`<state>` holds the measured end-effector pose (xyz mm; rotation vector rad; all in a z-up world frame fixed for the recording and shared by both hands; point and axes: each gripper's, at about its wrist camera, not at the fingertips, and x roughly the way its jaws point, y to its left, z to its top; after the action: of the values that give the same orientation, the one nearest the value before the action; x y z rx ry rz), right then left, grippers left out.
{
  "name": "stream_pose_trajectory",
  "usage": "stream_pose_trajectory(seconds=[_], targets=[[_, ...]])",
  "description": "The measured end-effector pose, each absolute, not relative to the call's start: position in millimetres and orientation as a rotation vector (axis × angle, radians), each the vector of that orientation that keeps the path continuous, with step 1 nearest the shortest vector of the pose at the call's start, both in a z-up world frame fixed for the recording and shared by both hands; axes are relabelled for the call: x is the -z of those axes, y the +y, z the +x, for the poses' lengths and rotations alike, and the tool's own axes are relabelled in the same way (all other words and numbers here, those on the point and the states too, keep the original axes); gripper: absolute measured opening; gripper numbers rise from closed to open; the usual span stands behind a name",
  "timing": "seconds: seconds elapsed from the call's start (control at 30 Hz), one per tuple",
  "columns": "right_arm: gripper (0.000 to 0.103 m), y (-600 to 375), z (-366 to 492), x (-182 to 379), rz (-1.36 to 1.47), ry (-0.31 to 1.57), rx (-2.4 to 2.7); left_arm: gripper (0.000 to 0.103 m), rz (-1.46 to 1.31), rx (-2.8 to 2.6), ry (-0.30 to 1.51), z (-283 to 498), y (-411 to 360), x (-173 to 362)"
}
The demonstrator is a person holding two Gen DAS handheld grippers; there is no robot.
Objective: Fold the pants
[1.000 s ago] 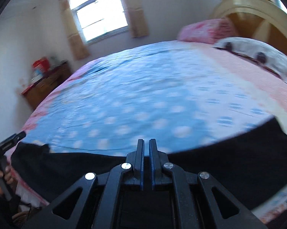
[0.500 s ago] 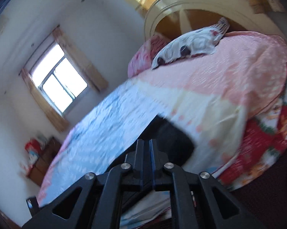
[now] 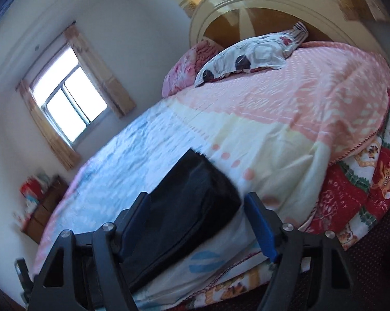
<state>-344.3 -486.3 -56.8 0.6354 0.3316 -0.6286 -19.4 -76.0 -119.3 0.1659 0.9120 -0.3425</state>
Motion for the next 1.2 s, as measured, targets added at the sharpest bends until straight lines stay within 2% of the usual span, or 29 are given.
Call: stream_pose_trajectory(seconds=[0.03,0.1,0.43,0.47,0.5,0.53,0.67,0.8,0.9,1.2], targets=[[0.061,-480,-339,56,0.601,0.353,0.628,0.089,0.163,0.345,0.912,-20,-75,119],[0.036,-468,-330,55,0.555,0.39,0.594,0.089,0.158,0.345,0.906,-20,-73,116],[0.031,-505,-356,84,0.842,0.239,0.5,0.089,0.102,0.34,0.928,-16,-59,115],[0.024,-505,-354,82,0.828,0.249,0.506,0.089,0.099,0.332,0.922,-16,-57,113],[0.01,-503,-350,79,0.784,0.287,0.547,0.089,0.096,0.329,0.915,-16,-55,111],[0.009,-500,-346,77,0.741,0.321,0.578,0.089,0.093,0.325,0.902,-15,-52,107],[0.008,-475,-327,56,0.59,0.362,0.585,0.089,0.08,0.302,0.858,-13,-39,95],[0.008,-407,-279,19,0.307,0.37,0.46,0.089,0.039,0.281,0.842,-8,-24,87],[0.008,-354,-236,15,0.188,0.411,0.303,0.089,0.012,0.271,0.847,-6,-14,87],[0.008,-207,-142,113,-0.157,0.655,-0.019,0.089,-0.005,0.274,0.856,-8,3,96]])
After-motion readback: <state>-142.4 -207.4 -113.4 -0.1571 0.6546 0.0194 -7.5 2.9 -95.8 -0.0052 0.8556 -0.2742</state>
